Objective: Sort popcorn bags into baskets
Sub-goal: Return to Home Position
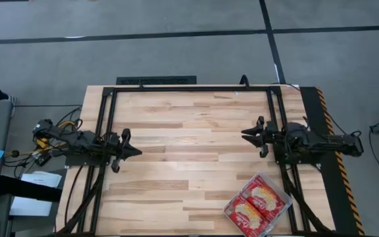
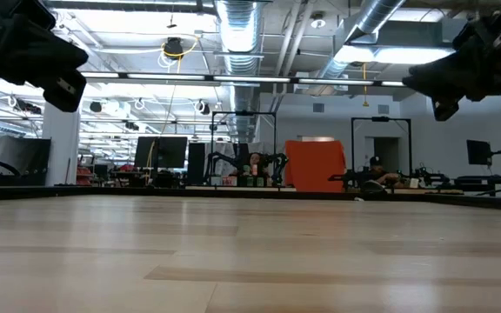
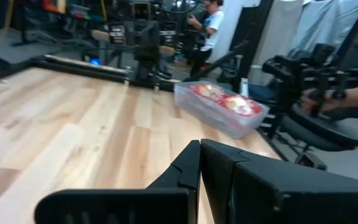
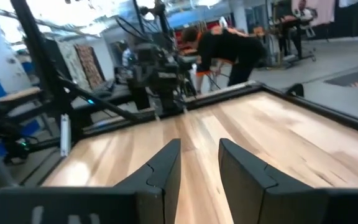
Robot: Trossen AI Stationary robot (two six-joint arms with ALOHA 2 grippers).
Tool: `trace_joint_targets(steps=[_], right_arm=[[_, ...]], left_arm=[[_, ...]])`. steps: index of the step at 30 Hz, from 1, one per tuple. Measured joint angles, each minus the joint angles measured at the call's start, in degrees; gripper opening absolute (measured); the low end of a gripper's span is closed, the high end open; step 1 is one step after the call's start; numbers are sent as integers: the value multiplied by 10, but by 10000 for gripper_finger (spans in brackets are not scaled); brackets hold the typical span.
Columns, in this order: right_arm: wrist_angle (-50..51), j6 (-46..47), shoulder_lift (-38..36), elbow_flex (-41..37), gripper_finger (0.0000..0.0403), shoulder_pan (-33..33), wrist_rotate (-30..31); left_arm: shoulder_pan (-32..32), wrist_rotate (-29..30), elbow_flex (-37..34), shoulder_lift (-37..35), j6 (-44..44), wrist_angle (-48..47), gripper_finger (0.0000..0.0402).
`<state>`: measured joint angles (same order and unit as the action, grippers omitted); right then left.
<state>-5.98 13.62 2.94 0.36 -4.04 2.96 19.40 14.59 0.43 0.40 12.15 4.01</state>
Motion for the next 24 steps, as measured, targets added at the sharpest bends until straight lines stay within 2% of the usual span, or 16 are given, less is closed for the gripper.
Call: trace_joint_targets(steps=[6,24], right_arm=[[34,29,0,0,132,-7,0],[45,29,0,-1,134,-6,0]], left_arm=[[0,-35,0,0,33,-3,0],[0,-35,0,0,41,-4,0]])
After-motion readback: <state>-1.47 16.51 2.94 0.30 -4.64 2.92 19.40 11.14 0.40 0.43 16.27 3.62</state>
